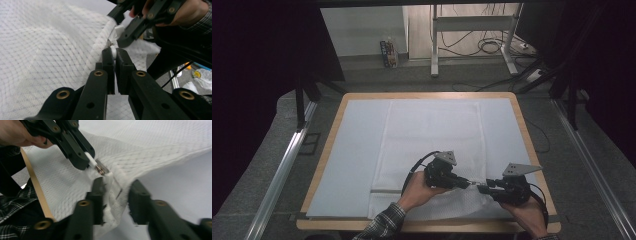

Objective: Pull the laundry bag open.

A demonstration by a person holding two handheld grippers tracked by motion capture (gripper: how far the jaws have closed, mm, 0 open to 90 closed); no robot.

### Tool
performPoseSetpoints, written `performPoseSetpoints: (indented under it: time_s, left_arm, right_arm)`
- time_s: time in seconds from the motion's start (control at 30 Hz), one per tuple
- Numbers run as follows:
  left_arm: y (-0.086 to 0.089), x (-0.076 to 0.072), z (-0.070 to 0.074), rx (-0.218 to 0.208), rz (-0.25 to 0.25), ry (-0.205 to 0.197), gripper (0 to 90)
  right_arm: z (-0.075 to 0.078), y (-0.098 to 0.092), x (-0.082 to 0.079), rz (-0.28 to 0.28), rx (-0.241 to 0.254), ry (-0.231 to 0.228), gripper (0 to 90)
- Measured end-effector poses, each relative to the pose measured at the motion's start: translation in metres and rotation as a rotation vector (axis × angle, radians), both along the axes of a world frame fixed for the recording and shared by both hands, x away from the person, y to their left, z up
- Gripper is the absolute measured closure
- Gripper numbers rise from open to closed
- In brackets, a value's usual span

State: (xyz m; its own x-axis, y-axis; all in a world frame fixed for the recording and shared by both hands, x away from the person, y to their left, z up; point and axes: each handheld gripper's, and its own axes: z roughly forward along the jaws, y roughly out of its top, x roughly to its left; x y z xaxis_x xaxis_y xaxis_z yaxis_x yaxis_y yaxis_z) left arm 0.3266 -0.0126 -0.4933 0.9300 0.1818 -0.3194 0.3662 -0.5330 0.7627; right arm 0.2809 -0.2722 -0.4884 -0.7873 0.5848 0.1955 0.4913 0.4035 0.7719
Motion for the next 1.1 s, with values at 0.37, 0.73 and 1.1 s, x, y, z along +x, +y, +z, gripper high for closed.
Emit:
performPoseSetpoints:
  time_s: [0.37,0.73,1.1]
  left_arm:
    - [-0.006,-0.002,-0.004,0.047,0.012,-0.001,86.0]
    - [-0.013,-0.002,-0.006,0.075,0.024,0.002,83.9]
    - [-0.014,-0.001,-0.008,0.082,0.048,0.014,87.3]
  right_arm:
    - [0.005,0.004,-0.005,0.002,-0.02,-0.037,84.8]
    - [0.004,0.005,-0.005,0.001,-0.037,-0.037,84.7]
    - [0.004,0.005,-0.006,0.007,-0.046,-0.039,84.8]
